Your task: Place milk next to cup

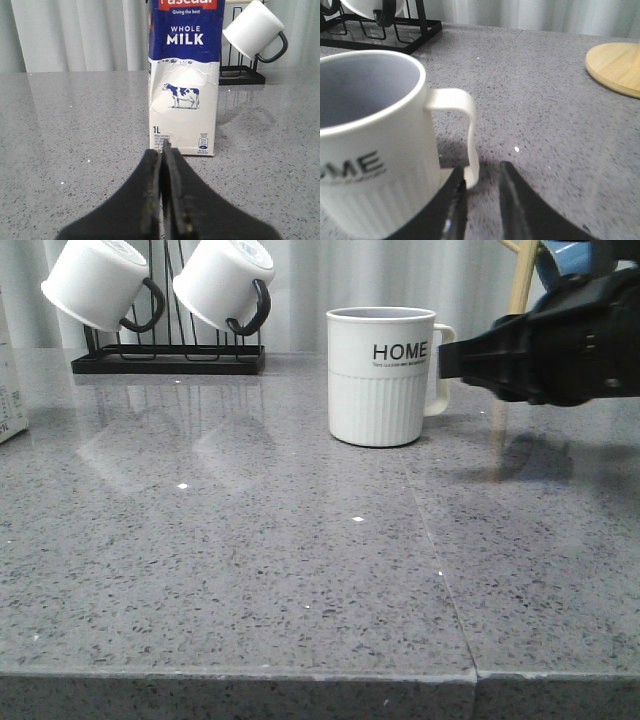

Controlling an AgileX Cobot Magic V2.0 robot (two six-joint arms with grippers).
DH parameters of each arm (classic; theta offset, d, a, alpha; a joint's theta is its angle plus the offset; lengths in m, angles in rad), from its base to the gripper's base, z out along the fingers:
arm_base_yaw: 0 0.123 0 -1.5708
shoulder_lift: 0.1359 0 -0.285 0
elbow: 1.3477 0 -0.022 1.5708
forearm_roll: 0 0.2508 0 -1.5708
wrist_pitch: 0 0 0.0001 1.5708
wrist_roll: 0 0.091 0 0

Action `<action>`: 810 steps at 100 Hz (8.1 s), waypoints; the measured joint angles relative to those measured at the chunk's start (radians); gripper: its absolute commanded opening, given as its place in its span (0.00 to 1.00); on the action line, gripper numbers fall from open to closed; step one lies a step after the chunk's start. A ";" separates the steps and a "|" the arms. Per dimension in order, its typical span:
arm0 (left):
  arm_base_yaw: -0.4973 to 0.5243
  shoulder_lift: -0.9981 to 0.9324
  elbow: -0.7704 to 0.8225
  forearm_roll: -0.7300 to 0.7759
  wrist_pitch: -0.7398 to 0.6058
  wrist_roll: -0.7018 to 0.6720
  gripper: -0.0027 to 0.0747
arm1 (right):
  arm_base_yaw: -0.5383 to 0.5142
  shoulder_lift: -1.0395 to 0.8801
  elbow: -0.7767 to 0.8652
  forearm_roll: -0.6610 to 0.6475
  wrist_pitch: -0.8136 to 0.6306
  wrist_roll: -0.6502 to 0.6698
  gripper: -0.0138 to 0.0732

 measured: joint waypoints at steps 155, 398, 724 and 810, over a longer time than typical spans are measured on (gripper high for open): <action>0.000 0.257 -0.351 0.005 0.261 -0.009 0.01 | 0.000 -1.174 0.316 -0.001 0.890 0.000 0.08; -0.087 1.126 -0.594 -0.089 -0.333 -0.009 0.45 | 0.000 -1.174 0.316 -0.002 0.893 0.000 0.08; -0.206 0.830 -0.558 -0.024 -0.052 -0.009 0.01 | 0.000 -1.174 0.316 -0.003 0.893 0.000 0.08; -0.105 0.050 -0.265 0.022 0.243 -0.009 0.01 | 0.000 -1.174 0.316 -0.003 0.893 0.000 0.08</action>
